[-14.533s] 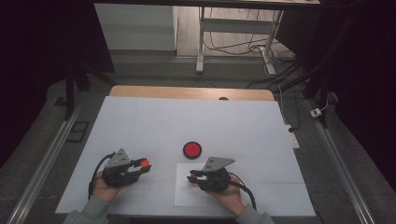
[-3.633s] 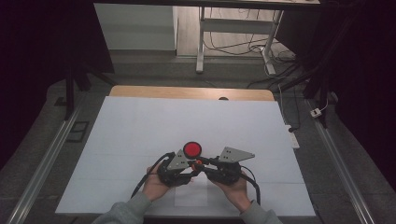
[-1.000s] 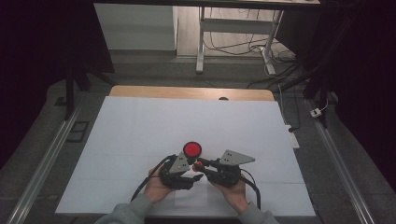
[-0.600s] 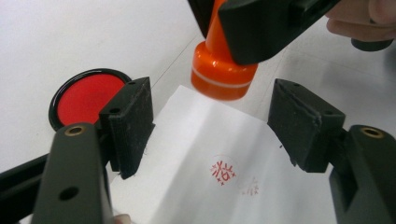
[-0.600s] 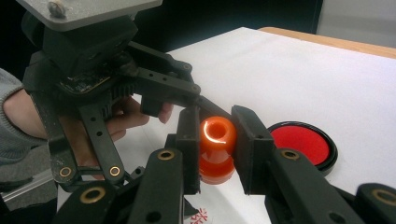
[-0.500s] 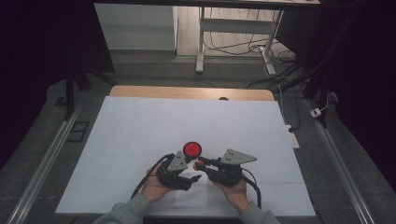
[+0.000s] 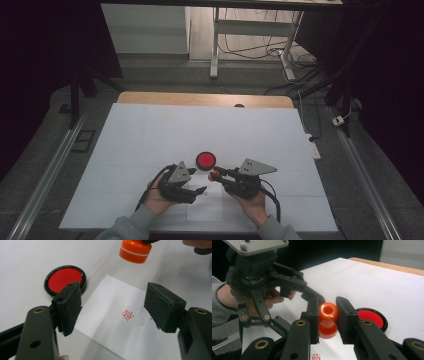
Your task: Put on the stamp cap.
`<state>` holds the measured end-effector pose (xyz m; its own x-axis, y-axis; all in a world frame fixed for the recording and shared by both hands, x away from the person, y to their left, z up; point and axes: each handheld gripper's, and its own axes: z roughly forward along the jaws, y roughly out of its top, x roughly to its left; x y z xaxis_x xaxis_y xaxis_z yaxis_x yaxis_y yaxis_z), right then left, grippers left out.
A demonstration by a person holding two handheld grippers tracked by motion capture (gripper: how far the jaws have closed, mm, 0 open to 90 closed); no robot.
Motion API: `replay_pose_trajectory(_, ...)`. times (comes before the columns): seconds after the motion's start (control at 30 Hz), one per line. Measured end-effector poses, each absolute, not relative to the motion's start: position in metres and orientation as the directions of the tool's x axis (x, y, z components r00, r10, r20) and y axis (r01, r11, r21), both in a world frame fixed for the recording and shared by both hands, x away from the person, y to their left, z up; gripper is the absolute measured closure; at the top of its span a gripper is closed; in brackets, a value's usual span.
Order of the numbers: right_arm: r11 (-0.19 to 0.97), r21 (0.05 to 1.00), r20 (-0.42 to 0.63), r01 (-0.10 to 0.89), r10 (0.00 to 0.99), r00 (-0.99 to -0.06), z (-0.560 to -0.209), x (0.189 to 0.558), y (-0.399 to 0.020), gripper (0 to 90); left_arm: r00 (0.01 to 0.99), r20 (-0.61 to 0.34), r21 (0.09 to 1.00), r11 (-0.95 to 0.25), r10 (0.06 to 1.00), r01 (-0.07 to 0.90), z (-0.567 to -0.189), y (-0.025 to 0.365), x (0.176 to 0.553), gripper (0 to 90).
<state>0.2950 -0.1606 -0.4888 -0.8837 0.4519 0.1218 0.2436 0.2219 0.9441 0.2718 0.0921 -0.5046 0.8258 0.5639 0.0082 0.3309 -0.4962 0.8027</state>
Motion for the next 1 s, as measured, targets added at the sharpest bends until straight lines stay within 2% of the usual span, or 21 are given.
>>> replay_pose_trajectory(0.37,0.215,0.947,0.117,0.24,0.466,-0.877,-0.487,0.296,-0.164,72.6,0.798,-0.016,0.825,-0.443,0.603,0.352,-0.499,0.121,0.261,30.9)
replay_pose_trajectory(0.83,0.214,0.949,0.101,0.232,0.49,-0.866,-0.483,0.3,-0.172,72.6,0.723,-0.055,0.82,-0.382,0.689,0.427,-0.504,0.187,0.239,31.3)
replay_pose_trajectory(1.0,0.213,0.949,0.097,0.23,0.498,-0.862,-0.483,0.302,-0.174,72.6,0.691,-0.041,0.817,-0.374,0.722,0.439,-0.507,0.204,0.234,31.8)
